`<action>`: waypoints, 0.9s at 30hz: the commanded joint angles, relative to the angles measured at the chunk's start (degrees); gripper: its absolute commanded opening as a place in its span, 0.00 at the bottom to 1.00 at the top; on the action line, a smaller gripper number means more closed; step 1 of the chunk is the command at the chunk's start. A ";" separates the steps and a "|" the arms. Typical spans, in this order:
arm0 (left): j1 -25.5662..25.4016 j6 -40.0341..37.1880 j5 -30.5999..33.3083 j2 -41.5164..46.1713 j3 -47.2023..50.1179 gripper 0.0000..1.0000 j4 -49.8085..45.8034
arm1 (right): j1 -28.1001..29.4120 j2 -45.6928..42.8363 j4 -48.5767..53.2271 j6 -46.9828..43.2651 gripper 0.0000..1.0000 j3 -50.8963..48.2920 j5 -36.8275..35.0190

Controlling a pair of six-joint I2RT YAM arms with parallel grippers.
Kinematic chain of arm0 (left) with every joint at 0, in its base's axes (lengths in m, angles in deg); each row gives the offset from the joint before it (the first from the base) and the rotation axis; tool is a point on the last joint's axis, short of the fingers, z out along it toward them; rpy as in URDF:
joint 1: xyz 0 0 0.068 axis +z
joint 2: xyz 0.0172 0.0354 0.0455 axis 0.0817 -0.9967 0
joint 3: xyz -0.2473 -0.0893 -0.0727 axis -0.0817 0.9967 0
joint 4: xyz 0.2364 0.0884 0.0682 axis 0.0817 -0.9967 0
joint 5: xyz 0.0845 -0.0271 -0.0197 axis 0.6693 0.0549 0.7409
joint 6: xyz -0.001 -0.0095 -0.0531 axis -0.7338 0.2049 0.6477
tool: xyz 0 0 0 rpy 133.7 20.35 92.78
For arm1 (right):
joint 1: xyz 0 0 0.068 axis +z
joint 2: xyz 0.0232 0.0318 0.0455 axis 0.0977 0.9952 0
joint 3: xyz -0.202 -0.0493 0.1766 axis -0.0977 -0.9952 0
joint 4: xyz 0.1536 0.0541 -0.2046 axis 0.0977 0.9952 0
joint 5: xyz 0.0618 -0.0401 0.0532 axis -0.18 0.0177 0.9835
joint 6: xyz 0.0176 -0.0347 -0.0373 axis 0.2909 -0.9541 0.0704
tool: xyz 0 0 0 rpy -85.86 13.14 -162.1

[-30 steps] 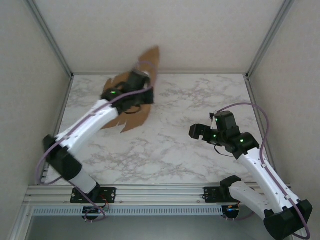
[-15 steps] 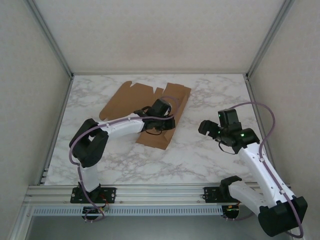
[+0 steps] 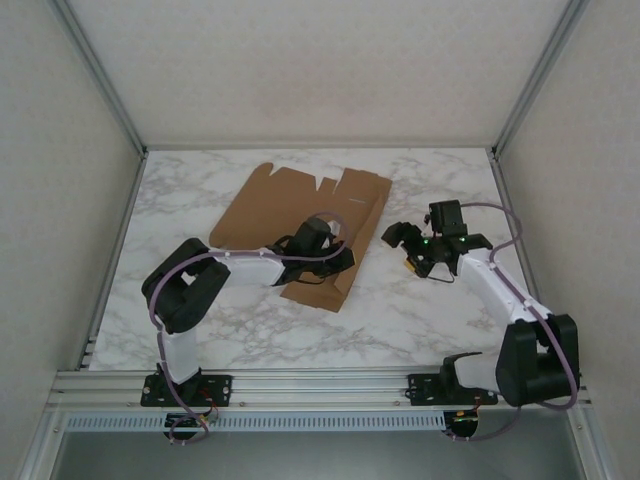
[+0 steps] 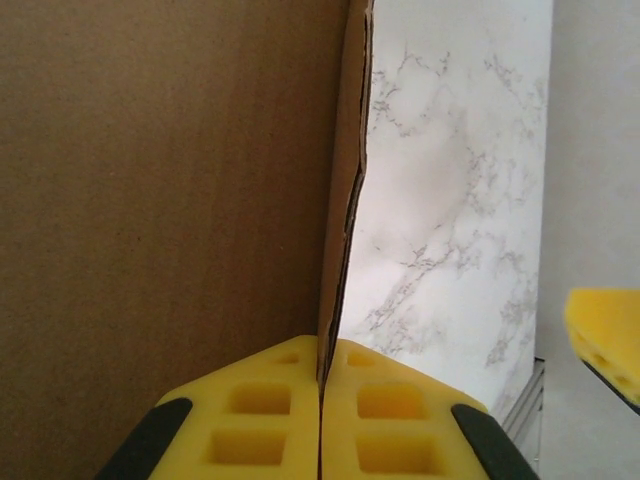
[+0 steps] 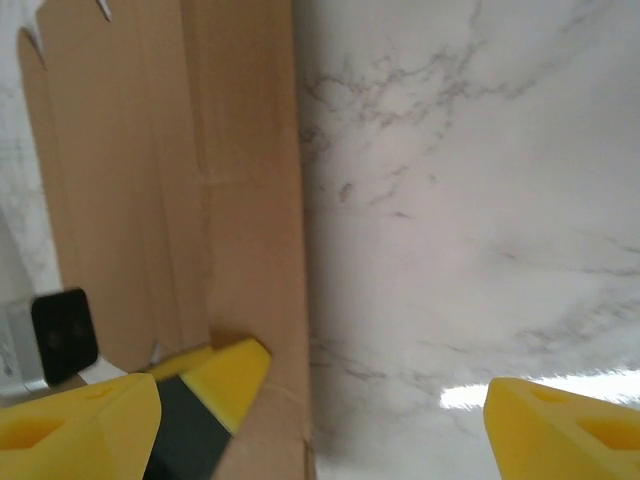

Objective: Fold the paper box

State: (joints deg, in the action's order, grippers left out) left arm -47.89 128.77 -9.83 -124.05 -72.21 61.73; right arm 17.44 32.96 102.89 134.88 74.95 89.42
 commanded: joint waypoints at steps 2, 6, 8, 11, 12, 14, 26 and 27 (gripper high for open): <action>-1.00 4.84 -4.21 1.77 2.82 0.00 6.69 | -0.46 4.92 -1.79 3.86 0.85 3.83 3.14; -1.55 4.51 -3.22 1.90 3.45 0.00 7.42 | 0.17 9.14 6.50 4.82 0.72 10.22 -1.27; -2.24 3.11 -2.72 1.47 2.31 0.00 5.68 | 0.98 10.94 10.26 3.59 0.69 13.41 -3.87; -3.49 -0.02 -1.53 0.40 -0.35 0.00 1.65 | 2.27 14.09 15.10 1.87 0.70 17.94 -7.42; -4.00 -1.31 -0.59 0.15 -1.45 0.00 -0.75 | 2.70 15.49 16.97 1.43 0.71 19.53 -8.56; -4.83 -3.28 1.27 -0.27 -3.02 0.00 -3.81 | 3.38 17.96 18.56 0.35 0.73 21.55 -8.92; -8.50 -9.60 7.97 -2.32 -8.12 0.00 -12.44 | 7.70 27.41 20.56 -2.53 0.78 27.49 -9.04; -8.79 -10.15 8.83 -2.58 -8.73 0.00 -13.31 | 7.93 27.92 20.58 -2.77 0.78 27.45 -9.29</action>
State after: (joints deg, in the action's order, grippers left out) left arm -55.38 121.08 -3.55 -125.18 -78.62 53.23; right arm 24.00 59.62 120.68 134.32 99.86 81.67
